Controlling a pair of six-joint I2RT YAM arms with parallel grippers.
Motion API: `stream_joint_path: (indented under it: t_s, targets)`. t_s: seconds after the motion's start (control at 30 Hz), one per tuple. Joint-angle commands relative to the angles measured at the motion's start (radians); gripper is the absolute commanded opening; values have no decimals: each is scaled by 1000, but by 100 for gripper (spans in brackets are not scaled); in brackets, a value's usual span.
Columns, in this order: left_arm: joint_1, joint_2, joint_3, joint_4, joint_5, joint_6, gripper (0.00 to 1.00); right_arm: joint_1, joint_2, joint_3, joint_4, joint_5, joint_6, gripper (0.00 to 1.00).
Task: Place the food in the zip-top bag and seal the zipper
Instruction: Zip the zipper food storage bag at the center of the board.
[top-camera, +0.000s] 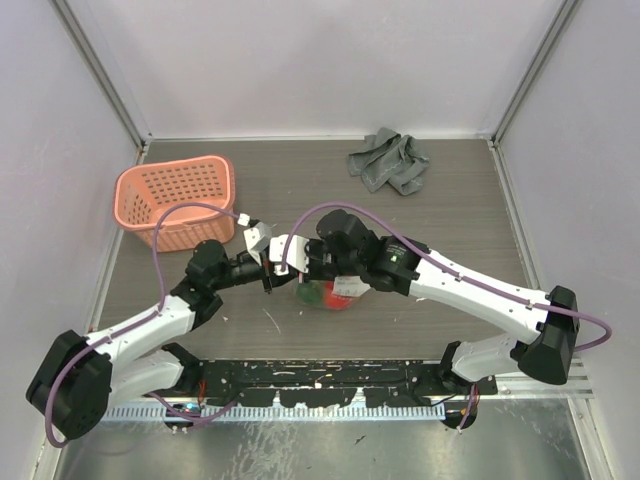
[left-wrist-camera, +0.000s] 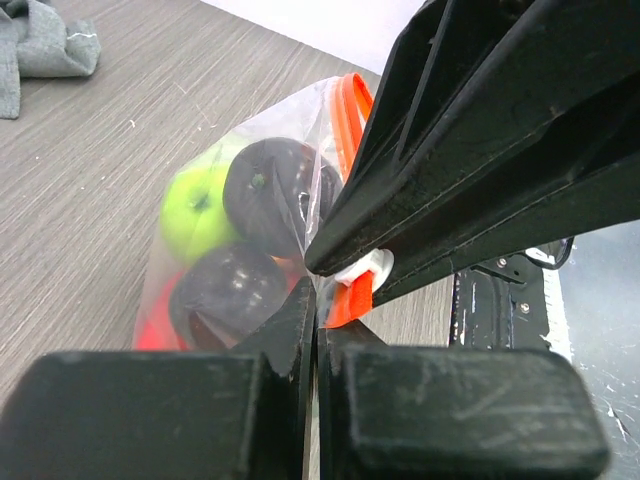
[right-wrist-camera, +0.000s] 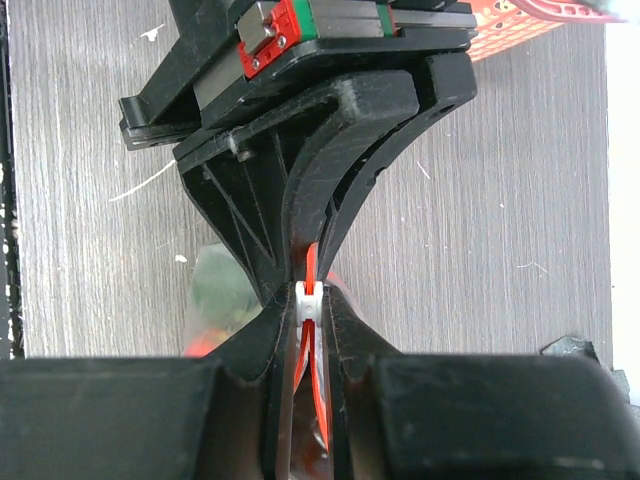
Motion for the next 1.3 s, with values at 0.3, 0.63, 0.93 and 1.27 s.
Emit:
stream_joint_path:
  t_s: [0.3, 0.63, 0.93, 1.27]
  targets:
    - [-1, -130, -42, 86, -187, -9, 0, -4, -48, 9, -71, 120, 60, 1]
    - [-2, -142, -43, 35, -251, -4, 0, -5, -58, 19, -145, 167, 110, 2]
    - [0, -166, -56, 7, -324, -4, 0, -15, -110, -11, -155, 233, 115, 2]
    - [0, -181, -61, -42, -399, -5, 0, -28, -150, -46, -168, 271, 140, 2]
